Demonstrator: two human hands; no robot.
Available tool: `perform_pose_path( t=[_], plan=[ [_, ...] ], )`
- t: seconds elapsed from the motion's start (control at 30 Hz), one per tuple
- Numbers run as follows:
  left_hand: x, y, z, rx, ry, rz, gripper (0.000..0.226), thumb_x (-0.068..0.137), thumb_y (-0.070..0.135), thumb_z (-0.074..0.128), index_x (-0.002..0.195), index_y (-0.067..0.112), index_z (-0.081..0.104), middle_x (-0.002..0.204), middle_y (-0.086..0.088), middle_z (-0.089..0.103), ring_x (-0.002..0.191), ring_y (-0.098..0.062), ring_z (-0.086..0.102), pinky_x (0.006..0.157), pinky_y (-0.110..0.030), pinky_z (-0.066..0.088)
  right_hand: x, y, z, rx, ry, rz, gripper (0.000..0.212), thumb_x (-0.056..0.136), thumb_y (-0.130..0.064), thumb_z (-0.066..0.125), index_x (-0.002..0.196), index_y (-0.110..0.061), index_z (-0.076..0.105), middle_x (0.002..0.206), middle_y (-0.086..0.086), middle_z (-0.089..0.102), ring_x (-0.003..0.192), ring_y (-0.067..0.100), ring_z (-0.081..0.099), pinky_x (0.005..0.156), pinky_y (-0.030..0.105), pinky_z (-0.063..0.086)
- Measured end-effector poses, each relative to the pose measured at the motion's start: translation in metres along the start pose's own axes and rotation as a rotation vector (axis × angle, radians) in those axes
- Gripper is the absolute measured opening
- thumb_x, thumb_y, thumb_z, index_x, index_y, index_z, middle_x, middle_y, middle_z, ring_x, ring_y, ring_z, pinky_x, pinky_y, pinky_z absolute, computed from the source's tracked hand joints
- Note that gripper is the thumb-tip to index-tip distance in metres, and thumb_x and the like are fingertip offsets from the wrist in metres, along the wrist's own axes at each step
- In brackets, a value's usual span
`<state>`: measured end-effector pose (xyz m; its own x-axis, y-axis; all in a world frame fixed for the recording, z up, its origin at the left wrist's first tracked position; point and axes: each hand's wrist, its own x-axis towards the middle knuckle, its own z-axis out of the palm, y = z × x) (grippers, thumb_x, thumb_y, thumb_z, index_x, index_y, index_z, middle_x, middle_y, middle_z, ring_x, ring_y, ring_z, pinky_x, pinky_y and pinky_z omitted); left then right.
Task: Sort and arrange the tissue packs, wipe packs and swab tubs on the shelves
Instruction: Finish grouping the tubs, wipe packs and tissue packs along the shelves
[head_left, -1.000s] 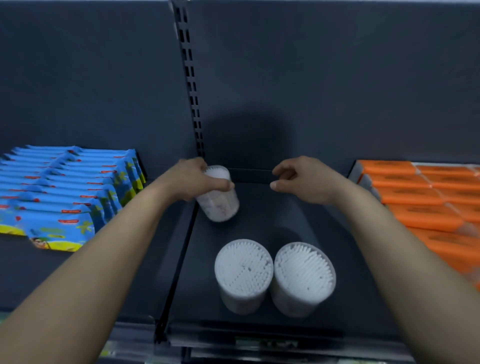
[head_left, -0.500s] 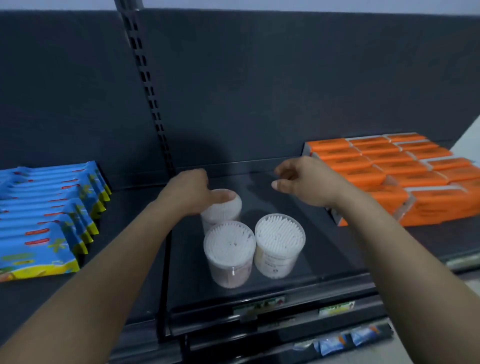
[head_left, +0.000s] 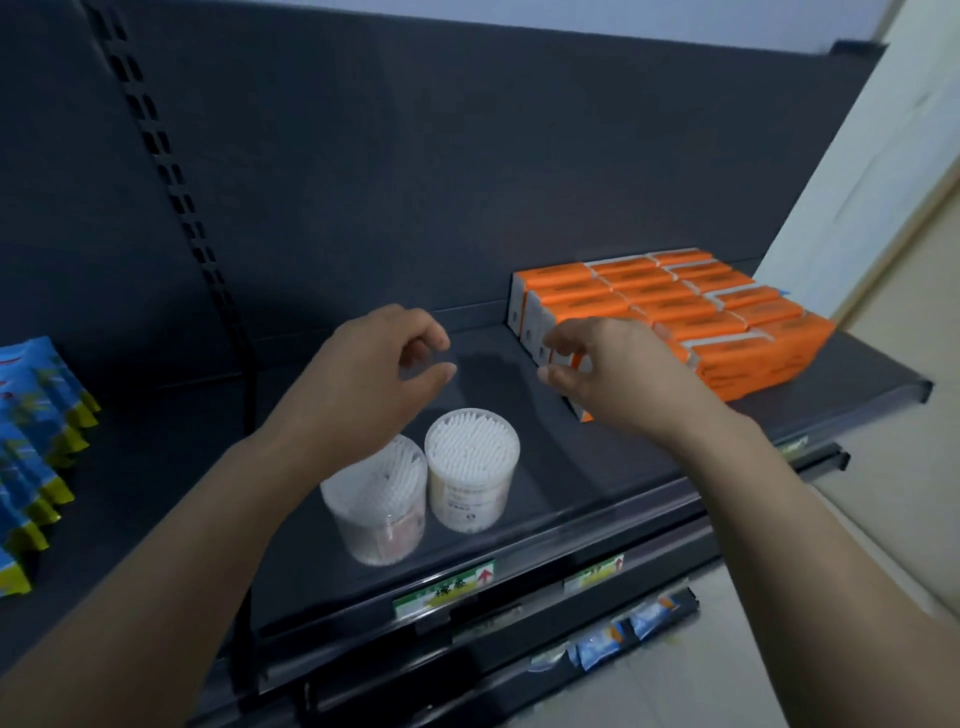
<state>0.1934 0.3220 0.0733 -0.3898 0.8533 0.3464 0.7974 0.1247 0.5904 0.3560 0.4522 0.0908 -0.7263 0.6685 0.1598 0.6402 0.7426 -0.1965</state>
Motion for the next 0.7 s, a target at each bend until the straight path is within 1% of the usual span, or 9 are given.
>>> perform_pose_path(
  t=[0.07,0.13,0.17,0.23,0.3,0.37,0.43,0.57,0.7],
  plan=[
    [-0.003,0.008,0.003,0.028,-0.007,0.016,0.011,0.084,0.025,0.064,0.094,0.025,0.061,0.088,0.011,0.058,0.085,-0.006,0.057,0.081,-0.028,0.049,-0.001,0.006,-0.003,0.005,-0.004,-0.022,0.033,0.091,-0.035,0.056,0.117,-0.015,0.061,0.115,0.004,0.065,0.109,0.024,0.057,0.072,0.031,0.025],
    [-0.008,0.015,0.004,0.064,0.020,0.002,0.013,0.085,0.025,0.063,0.098,0.023,0.062,0.092,0.010,0.059,0.088,-0.007,0.057,0.084,-0.029,0.049,0.000,0.009,-0.005,0.002,-0.009,-0.060,0.035,0.091,-0.036,0.056,0.120,-0.017,0.059,0.120,0.005,0.063,0.113,0.025,0.055,0.083,0.029,0.031],
    [-0.012,0.018,0.004,0.086,0.040,-0.013,0.015,0.085,0.025,0.063,0.100,0.021,0.062,0.093,0.009,0.058,0.089,-0.007,0.056,0.084,-0.029,0.048,0.001,0.010,-0.005,0.001,-0.016,-0.093,0.037,0.091,-0.036,0.056,0.122,-0.017,0.058,0.123,0.005,0.062,0.115,0.026,0.054,0.088,0.030,0.036],
    [-0.023,0.023,0.004,0.139,0.076,-0.052,0.015,0.086,0.025,0.061,0.100,0.020,0.062,0.093,0.008,0.058,0.088,-0.008,0.054,0.084,-0.028,0.046,0.004,0.009,-0.004,-0.013,-0.038,-0.165,0.038,0.090,-0.036,0.057,0.122,-0.015,0.057,0.124,0.008,0.061,0.116,0.029,0.054,0.092,0.035,0.043],
    [-0.039,0.026,0.001,0.196,0.105,-0.095,0.014,0.087,0.026,0.059,0.101,0.021,0.061,0.094,0.008,0.057,0.089,-0.008,0.053,0.081,-0.026,0.045,0.008,0.002,-0.001,-0.005,-0.027,-0.262,0.037,0.089,-0.035,0.058,0.118,-0.012,0.059,0.122,0.010,0.061,0.115,0.030,0.054,0.093,0.040,0.044],
    [-0.056,0.027,-0.004,0.268,0.134,-0.146,0.015,0.088,0.026,0.059,0.102,0.021,0.060,0.095,0.008,0.057,0.090,-0.008,0.053,0.080,-0.024,0.044,0.010,-0.011,0.003,0.025,-0.023,-0.354,0.036,0.089,-0.036,0.056,0.117,-0.015,0.059,0.122,0.008,0.061,0.115,0.029,0.054,0.096,0.042,0.041],
    [-0.075,0.025,-0.014,0.341,0.177,-0.194,0.016,0.087,0.026,0.061,0.101,0.019,0.061,0.093,0.006,0.057,0.089,-0.010,0.054,0.079,-0.025,0.043,0.007,-0.028,0.007,0.045,-0.051,-0.446,0.036,0.091,-0.036,0.054,0.121,-0.016,0.057,0.123,0.005,0.059,0.116,0.028,0.051,0.098,0.042,0.036],
    [-0.120,0.025,-0.035,0.389,0.253,-0.301,0.023,0.079,0.027,0.058,0.095,0.011,0.063,0.087,-0.003,0.061,0.083,-0.018,0.059,0.077,-0.030,0.042,-0.005,-0.066,0.013,0.116,-0.119,-0.615,0.042,0.094,-0.036,0.050,0.132,-0.019,0.049,0.129,0.002,0.055,0.117,0.024,0.050,0.097,0.038,0.040],
    [-0.160,0.021,-0.054,0.407,0.344,-0.410,0.023,0.077,0.027,0.057,0.093,0.012,0.064,0.088,-0.001,0.062,0.082,-0.014,0.056,0.078,-0.024,0.041,-0.017,-0.104,0.013,0.116,-0.140,-0.732,0.041,0.095,-0.037,0.048,0.132,-0.020,0.048,0.129,0.003,0.054,0.119,0.024,0.048,0.099,0.039,0.038]
  ],
)
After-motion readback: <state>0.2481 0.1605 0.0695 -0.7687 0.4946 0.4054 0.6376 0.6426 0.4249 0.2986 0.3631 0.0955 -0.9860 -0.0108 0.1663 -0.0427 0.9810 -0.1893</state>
